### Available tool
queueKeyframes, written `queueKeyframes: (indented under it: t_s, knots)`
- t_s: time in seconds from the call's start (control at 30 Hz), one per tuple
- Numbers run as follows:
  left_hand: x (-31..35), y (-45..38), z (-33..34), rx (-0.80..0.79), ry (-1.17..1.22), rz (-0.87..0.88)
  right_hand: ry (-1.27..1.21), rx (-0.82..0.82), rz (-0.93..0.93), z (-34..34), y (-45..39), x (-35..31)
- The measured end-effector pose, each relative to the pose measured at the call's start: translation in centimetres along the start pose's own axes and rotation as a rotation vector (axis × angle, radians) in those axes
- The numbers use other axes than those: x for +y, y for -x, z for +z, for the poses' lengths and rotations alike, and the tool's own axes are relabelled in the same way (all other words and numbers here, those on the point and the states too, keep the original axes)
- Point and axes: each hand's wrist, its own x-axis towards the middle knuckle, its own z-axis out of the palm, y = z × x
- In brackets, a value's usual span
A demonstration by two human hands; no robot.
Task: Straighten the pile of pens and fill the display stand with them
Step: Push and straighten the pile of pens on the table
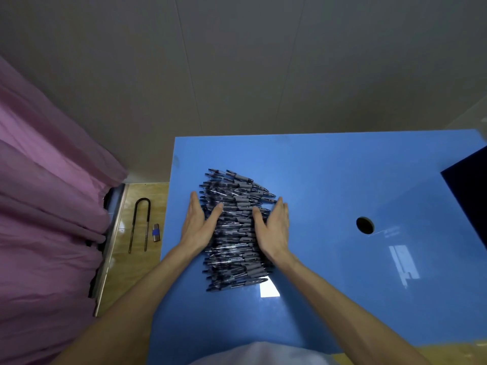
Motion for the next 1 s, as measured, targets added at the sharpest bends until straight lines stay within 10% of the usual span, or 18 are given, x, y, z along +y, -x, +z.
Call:
queueKeyframes:
  t_s: [1.0]
  knots:
    - [1.8,-3.8,0.9,-0.022,-0.123,0.119,0.057,-0.065,-0.093,1.2,-2.7,-2.0]
